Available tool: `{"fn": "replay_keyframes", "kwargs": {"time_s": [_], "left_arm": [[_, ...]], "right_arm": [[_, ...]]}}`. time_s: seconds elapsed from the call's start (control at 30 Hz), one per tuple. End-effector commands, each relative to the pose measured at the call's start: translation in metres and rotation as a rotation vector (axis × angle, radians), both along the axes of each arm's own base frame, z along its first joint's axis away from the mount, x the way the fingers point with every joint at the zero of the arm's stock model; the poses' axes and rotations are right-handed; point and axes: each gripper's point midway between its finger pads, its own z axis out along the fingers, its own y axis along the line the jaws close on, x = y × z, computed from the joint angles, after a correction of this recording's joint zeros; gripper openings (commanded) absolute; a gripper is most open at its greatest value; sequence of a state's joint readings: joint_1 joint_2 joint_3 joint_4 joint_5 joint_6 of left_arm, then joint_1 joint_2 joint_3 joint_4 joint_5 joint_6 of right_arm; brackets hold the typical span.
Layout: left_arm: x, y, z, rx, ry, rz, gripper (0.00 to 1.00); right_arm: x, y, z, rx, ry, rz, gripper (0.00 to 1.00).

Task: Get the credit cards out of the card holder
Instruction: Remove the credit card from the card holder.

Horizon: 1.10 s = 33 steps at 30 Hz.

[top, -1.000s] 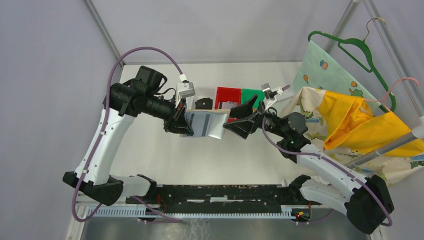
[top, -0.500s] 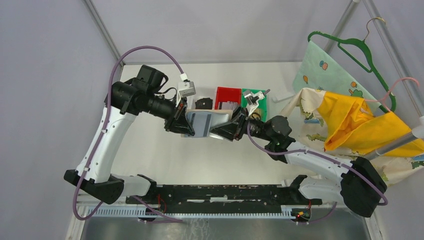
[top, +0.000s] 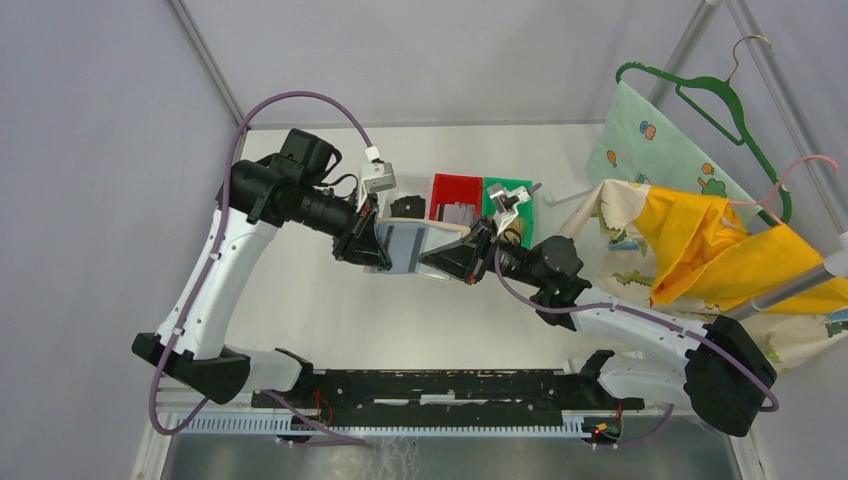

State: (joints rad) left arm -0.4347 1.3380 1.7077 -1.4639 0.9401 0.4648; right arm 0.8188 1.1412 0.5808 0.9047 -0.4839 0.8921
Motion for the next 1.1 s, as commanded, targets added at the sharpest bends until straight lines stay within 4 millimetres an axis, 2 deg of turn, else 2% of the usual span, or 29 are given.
{"fn": "replay_keyframes", "kwargs": {"time_s": [0.0, 0.07, 0.2, 0.27, 0.4, 0.5, 0.7, 0.87, 1.07], "left_arm": [[-0.014, 0.0, 0.018, -0.067, -0.054, -0.037, 0.19], [-0.015, 0.0, 0.019, -0.072, -0.054, -0.039, 0.21], [-0.019, 0.001, 0.022, -0.081, -0.065, -0.043, 0.38], [-0.02, 0.002, 0.024, -0.087, -0.074, -0.047, 0.4], [-0.021, 0.002, 0.022, -0.085, -0.078, -0.051, 0.37], [-0.017, 0.002, 0.017, -0.071, -0.074, -0.049, 0.32], [-0.002, -0.002, 0.009, -0.042, -0.045, 0.0, 0.3], [-0.004, -0.003, 0.014, -0.066, -0.059, -0.01, 0.32], [-0.015, -0.001, 0.021, -0.084, -0.063, -0.052, 0.27]], "right_arm": [[0.003, -0.007, 0.015, 0.06, -0.033, -0.042, 0.0], [0.003, -0.006, 0.015, 0.059, -0.032, -0.036, 0.0], [0.003, -0.007, 0.011, 0.054, -0.019, -0.041, 0.0], [0.003, -0.009, 0.01, 0.057, -0.018, -0.045, 0.0], [0.0, -0.01, 0.013, 0.075, -0.017, -0.032, 0.0], [-0.006, -0.01, 0.021, 0.105, -0.028, 0.001, 0.0], [-0.017, -0.008, 0.031, 0.123, -0.06, 0.044, 0.0], [-0.022, -0.007, 0.032, 0.121, -0.077, 0.06, 0.0], [-0.022, -0.005, 0.023, 0.1, -0.064, 0.058, 0.0]]}}
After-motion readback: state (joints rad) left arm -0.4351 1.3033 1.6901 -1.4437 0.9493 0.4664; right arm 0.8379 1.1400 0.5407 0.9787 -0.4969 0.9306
